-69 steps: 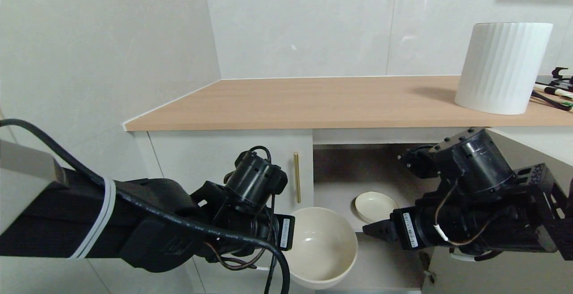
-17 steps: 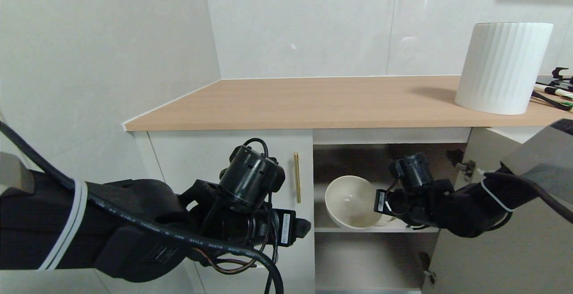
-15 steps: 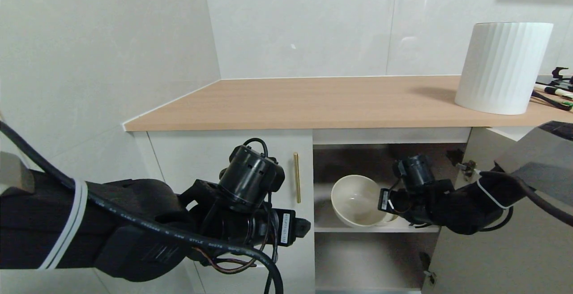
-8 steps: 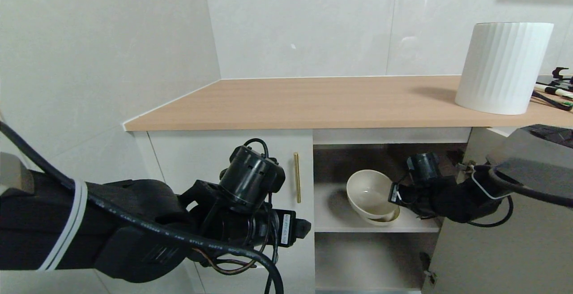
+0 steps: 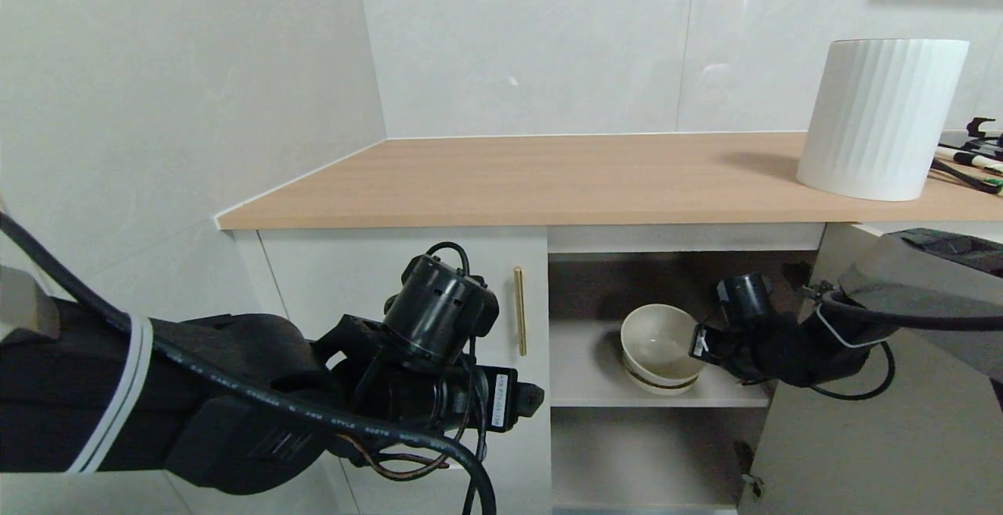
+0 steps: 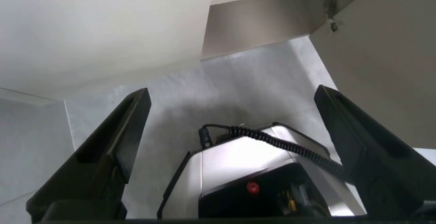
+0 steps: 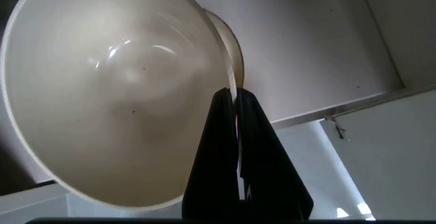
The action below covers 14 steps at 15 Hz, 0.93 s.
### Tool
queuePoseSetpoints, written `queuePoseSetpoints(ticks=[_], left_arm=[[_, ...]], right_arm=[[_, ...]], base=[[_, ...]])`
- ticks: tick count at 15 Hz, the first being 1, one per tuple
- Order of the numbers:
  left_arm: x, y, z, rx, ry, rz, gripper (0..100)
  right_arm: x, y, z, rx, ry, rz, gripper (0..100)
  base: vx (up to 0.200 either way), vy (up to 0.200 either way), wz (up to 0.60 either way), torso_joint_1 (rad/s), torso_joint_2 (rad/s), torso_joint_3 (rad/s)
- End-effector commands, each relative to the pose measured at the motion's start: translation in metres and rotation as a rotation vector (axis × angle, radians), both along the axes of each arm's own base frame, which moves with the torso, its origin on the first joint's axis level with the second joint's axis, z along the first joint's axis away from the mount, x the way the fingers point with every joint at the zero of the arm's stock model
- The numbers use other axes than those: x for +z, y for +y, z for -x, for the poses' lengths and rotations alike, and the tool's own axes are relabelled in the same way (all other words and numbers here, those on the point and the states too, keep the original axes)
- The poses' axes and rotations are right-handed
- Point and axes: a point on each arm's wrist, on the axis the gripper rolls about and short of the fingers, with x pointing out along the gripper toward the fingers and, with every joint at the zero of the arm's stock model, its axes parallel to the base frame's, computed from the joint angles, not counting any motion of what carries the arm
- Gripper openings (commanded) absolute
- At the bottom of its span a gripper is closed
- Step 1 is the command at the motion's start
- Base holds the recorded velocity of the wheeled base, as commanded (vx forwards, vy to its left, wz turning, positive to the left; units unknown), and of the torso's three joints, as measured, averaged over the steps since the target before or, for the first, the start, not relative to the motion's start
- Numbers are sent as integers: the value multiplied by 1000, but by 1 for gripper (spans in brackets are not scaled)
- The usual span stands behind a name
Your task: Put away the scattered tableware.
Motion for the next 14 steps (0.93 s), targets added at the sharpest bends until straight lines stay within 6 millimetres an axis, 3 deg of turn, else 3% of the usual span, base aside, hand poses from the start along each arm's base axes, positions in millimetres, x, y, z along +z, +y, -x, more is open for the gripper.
queuePoseSetpoints(ticks=[1,14], left_arm=[[0,0,0,0,0,0,100],[-2,-1,-1,0,5,-5,100]], right_arm=[[-4,0,-1,-1,6,2,0],[-10,0,-7,-17,9,18,0]], base=[[0,0,0,0,0,0],[0,0,0,0,0,0]])
